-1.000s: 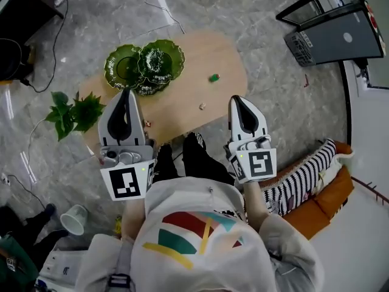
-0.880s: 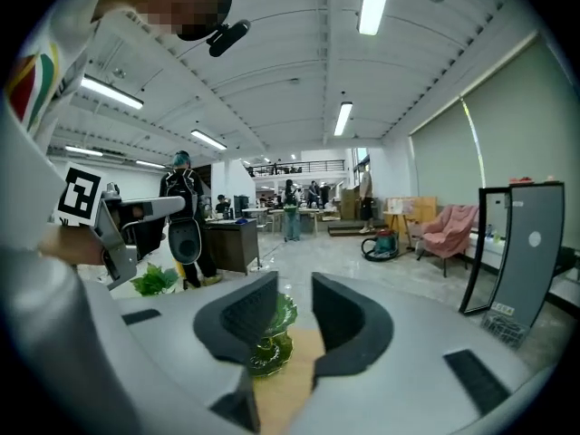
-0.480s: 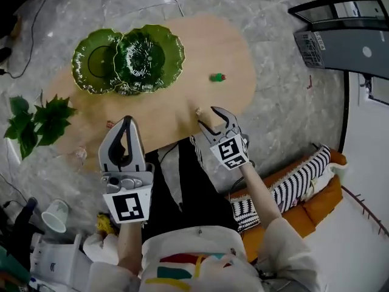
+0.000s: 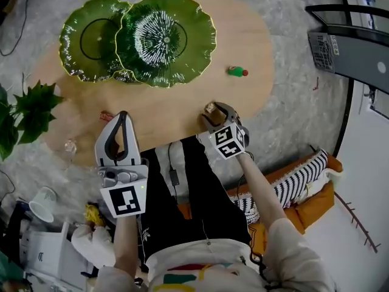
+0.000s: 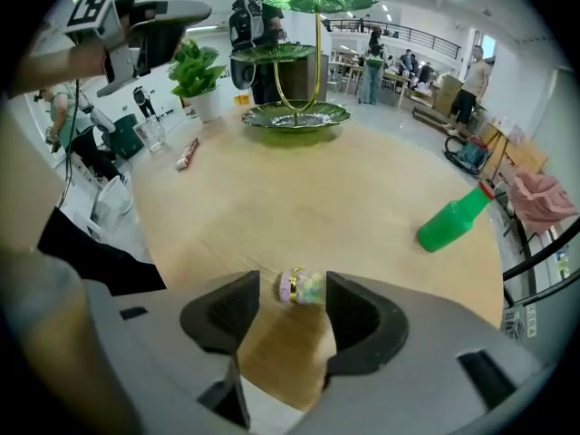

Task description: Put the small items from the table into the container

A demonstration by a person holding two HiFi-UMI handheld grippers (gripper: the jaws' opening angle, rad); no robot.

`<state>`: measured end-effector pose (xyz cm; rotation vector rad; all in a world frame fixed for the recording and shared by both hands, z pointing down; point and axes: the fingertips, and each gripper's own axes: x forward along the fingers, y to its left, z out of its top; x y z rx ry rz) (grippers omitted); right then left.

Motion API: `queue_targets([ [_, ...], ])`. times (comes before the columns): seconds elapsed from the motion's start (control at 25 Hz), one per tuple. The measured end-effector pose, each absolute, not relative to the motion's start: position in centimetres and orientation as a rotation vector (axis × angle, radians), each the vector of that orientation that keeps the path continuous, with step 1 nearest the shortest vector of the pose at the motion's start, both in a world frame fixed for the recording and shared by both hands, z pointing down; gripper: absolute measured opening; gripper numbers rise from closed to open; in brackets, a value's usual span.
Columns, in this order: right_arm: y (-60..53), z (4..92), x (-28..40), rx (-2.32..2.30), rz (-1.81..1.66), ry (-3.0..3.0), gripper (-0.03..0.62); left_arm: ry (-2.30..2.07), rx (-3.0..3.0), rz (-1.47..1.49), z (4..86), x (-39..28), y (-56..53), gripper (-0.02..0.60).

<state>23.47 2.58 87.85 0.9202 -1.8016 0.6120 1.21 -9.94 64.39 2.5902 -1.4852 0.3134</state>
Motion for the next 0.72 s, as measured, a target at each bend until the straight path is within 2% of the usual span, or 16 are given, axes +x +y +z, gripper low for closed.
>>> queue_targets([
  [0.04, 2.5, 87.8, 23.4, 0.916, 0.615, -1.797, 0.226, -1.502, 2.572, 0.306, 64.6, 0.8, -10.0, 0.008],
  [0.08, 2.3, 87.6, 23.3, 0.915, 0.606, -1.794, 0.147, -1.520, 2.551, 0.296, 64.7, 0.5, -10.1, 0.008],
  [0.24, 0.3, 85.3, 21.4, 0.923, 0.517, -1.843, 0.143, -1.597, 2.479, 0.226, 64.0, -0.7, -10.9, 0.008],
  [0.52, -7.0, 78.2, 12.8, 0.968, 0.328, -2.090, 0.143, -1.717, 2.432, 0.174, 62.2, -3.0, -12.4, 0.008],
  [0.72, -12.8, 77.4, 8.1, 1.052, 0.301, -2.169, 0.143, -1.833, 2.348, 0.150, 62.1, -5.7, -13.4, 0.008],
])
